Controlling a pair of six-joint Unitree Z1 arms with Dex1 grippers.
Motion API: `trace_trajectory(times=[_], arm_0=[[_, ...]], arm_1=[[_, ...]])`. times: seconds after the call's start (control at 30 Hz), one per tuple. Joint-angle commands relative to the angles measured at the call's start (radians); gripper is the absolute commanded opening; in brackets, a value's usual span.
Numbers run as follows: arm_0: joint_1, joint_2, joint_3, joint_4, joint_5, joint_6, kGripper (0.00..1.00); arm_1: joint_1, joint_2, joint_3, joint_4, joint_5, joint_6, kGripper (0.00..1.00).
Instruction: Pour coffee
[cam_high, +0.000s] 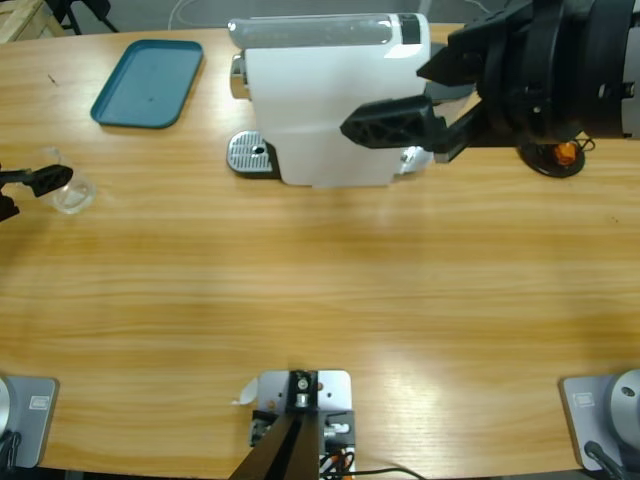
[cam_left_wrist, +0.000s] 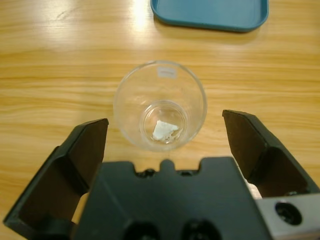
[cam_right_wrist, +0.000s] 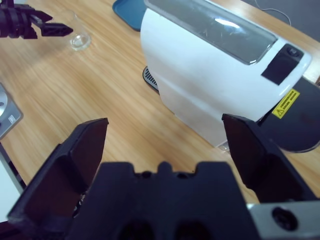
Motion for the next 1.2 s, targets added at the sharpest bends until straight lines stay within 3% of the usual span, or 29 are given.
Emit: trace_trajectory(times=[0.03,0.23,0.3,0.37,0.43,0.5,0.6,0.7,0.93,1.07,1.2], arm_0=[[0.028,0.133,0.041,-0.135,0.048,0.022,0.996],[0.035,0.181,0.052,-0.176,0.071,0.023,0.984],[0.037,0.212,0.059,-0.199,0.071,0.024,0.905],[0.037,0.240,0.064,-0.227,0.071,0.023,0.887],[0.037,0.266,0.069,-0.255,0.080,0.022,0.718],[0.037,0.283,0.072,-0.268,0.096,0.024,0.710],[0.037,0.299,0.090,-0.330,0.092,0.024,0.443],[0.037,0.296,0.102,-0.358,0.091,0.032,0.024],[0.022,0.198,0.145,-0.376,0.101,0.104,0.000],[0.037,0.012,0.102,-0.351,-0.166,0.440,0.000],[0.049,-0.020,0.018,-0.242,-0.476,0.637,0.000]], arm_1=[[0.010,0.044,0.044,-0.020,-0.007,0.025,1.000],[0.010,0.069,0.033,-0.025,-0.022,0.027,1.000],[0.010,0.079,0.023,-0.029,-0.022,0.027,1.000],[0.010,0.083,0.017,-0.030,-0.024,0.028,1.000],[0.010,0.086,0.018,-0.030,-0.024,0.029,1.000],[0.010,0.082,0.023,-0.030,-0.024,0.031,1.000],[0.010,0.080,0.027,-0.030,-0.024,0.033,1.000],[0.010,0.084,0.026,-0.030,-0.024,0.039,1.000],[0.010,0.079,0.023,-0.025,-0.027,0.039,1.000],[0.010,0.005,-0.043,0.107,-0.041,-0.025,1.000],[0.010,-0.102,-0.081,0.191,-0.073,-0.044,1.000]])
